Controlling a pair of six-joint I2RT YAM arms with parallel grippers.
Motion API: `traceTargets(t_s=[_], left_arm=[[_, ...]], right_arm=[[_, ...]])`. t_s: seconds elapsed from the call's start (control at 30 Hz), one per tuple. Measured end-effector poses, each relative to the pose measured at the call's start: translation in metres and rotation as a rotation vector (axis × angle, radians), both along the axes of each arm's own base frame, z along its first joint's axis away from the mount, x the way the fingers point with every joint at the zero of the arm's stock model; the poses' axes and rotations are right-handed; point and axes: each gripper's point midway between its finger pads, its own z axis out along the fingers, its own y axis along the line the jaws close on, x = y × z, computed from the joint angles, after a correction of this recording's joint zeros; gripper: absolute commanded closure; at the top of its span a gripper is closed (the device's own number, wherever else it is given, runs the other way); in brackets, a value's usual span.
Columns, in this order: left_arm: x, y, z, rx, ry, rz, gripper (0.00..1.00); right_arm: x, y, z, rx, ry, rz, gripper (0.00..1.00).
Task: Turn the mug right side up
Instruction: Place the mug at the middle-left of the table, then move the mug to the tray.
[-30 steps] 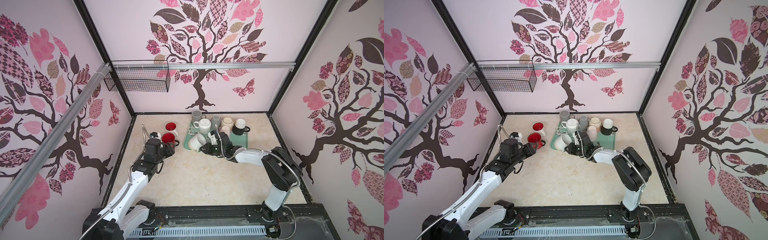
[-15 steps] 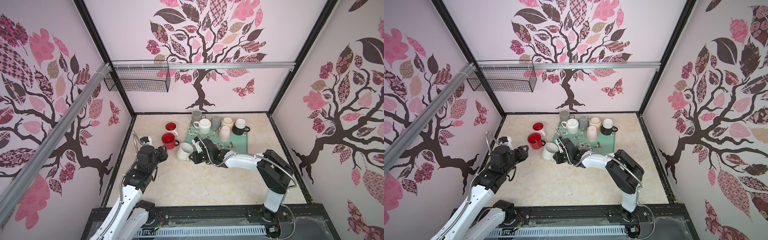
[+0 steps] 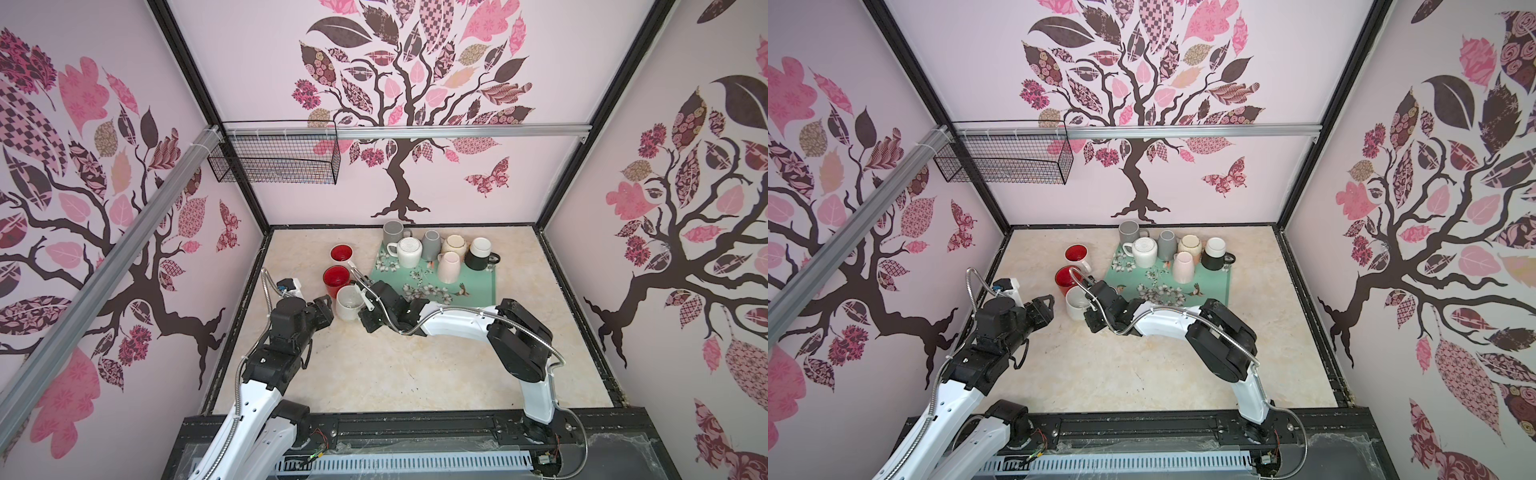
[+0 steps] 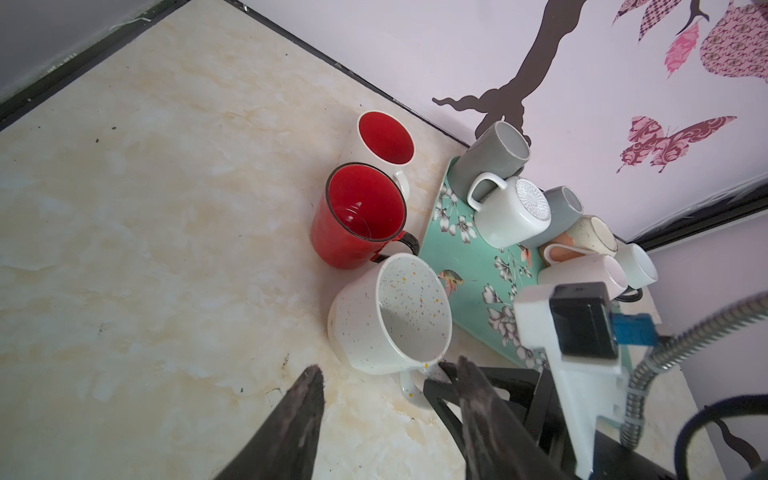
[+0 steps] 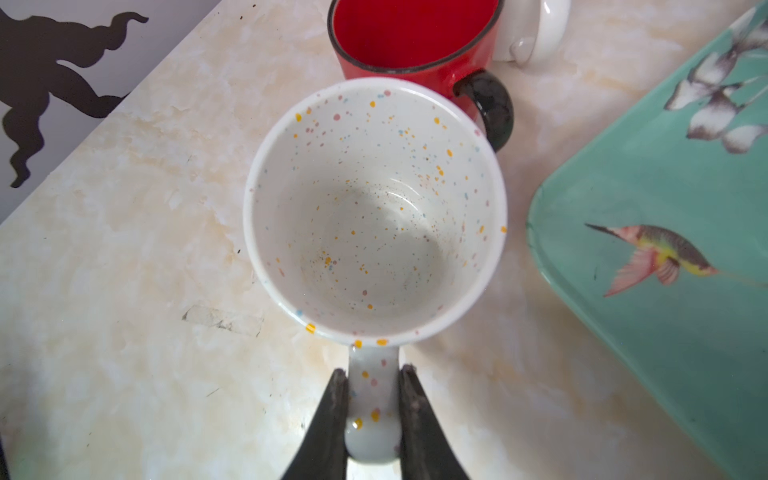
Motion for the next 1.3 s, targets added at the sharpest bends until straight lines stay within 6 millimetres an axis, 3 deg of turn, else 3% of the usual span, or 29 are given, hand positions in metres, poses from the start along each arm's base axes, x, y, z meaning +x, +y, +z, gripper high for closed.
traceTargets(t_s=[0.07, 0.17, 0.5, 0.67, 0.77, 0.9, 1.0, 1.13, 1.2, 1.3], left_arm=[[-0.002, 0.0, -0.003, 0.003, 0.008, 0.0, 0.45], [-0.004, 0.001, -0.004, 0.007, 0.015, -0.001, 0.45], [-0.002, -0.001, -0.01, 0.013, 0.034, -0.012, 0.45], [0.009, -0.014, -0.029, 0.003, 0.1, -0.061, 0.47], [0.016, -0.027, -0.059, 0.003, 0.212, -0.114, 0.48], [0.012, -0.06, -0.091, 0.035, 0.316, -0.219, 0.48], [0.013, -0.094, -0.087, 0.048, 0.307, -0.314, 0.49], [0.031, -0.141, -0.067, 0.068, 0.259, -0.417, 0.5], [0.039, -0.167, -0.06, 0.082, 0.243, -0.474, 0.49], [0.043, -0.201, -0.06, 0.1, 0.238, -0.547, 0.5]], right_arm=[[0.006, 0.002, 0.0, -0.019, -0.02, -0.003, 0.73], [0.012, 0.002, 0.003, -0.038, -0.05, -0.011, 0.67], [0.022, -0.009, 0.006, -0.076, -0.123, -0.039, 0.56], [0.026, -0.034, 0.019, -0.07, -0.133, -0.067, 0.53], [0.053, -0.07, 0.04, -0.022, -0.131, -0.145, 0.47], [0.124, -0.159, 0.069, 0.017, -0.146, -0.355, 0.38], [0.168, -0.232, 0.077, 0.03, -0.121, -0.513, 0.35], [0.205, -0.309, 0.085, 0.112, -0.065, -0.662, 0.34], [0.215, -0.335, 0.082, 0.15, -0.035, -0.709, 0.33], [0.222, -0.345, 0.067, 0.165, 0.015, -0.725, 0.33]])
